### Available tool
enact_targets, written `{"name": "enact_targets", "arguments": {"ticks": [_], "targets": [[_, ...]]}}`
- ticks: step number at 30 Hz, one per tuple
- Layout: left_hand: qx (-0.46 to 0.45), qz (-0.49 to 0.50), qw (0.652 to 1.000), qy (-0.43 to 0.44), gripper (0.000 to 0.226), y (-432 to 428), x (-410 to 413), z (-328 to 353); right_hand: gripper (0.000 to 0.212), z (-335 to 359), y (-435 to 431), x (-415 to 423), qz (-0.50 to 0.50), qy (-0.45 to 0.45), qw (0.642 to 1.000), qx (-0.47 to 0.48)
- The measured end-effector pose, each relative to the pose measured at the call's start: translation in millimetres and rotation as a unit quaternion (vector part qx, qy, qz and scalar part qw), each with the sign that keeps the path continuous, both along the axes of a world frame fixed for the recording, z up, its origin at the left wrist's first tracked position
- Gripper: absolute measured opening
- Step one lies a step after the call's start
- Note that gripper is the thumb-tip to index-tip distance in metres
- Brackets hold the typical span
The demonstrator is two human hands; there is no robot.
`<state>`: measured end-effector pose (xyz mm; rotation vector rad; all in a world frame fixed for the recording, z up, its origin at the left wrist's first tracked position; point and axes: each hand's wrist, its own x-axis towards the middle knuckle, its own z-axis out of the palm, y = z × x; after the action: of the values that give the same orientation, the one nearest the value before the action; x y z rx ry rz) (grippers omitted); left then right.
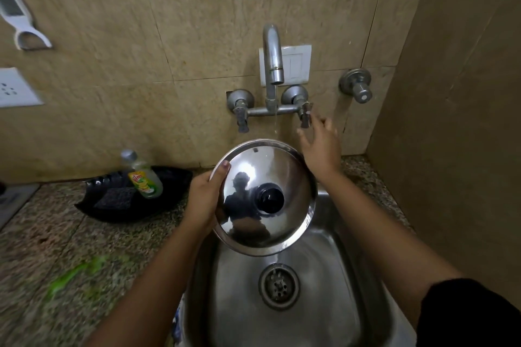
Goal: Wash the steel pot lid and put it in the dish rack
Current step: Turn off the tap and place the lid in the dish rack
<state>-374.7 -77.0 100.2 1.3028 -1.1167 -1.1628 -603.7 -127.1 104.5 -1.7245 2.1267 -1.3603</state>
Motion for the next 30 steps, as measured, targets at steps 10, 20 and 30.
{"name": "enact_targets", "arguments": {"ticks": [10, 20, 30], "targets": [[-0.146, 0.094, 0.985, 0.015, 0.039, 25.0, 3.9, -8.0, 0.016, -12.5, 99.8, -8.4, 0.262, -0.443, 0.854, 0.079], [-0.129, 0.061, 0.989, -0.047, 0.034, 56.5, 10.0, -35.5, 0.017, 34.1, 133.6, 5.2, 0.314, -0.274, 0.908, -0.044], [-0.105, 0.067, 0.992, -0.012, 0.037, 64.3, 11.0, -32.4, 0.014, 52.5, 128.6, 13.9, 0.321, -0.246, 0.913, -0.053]]}}
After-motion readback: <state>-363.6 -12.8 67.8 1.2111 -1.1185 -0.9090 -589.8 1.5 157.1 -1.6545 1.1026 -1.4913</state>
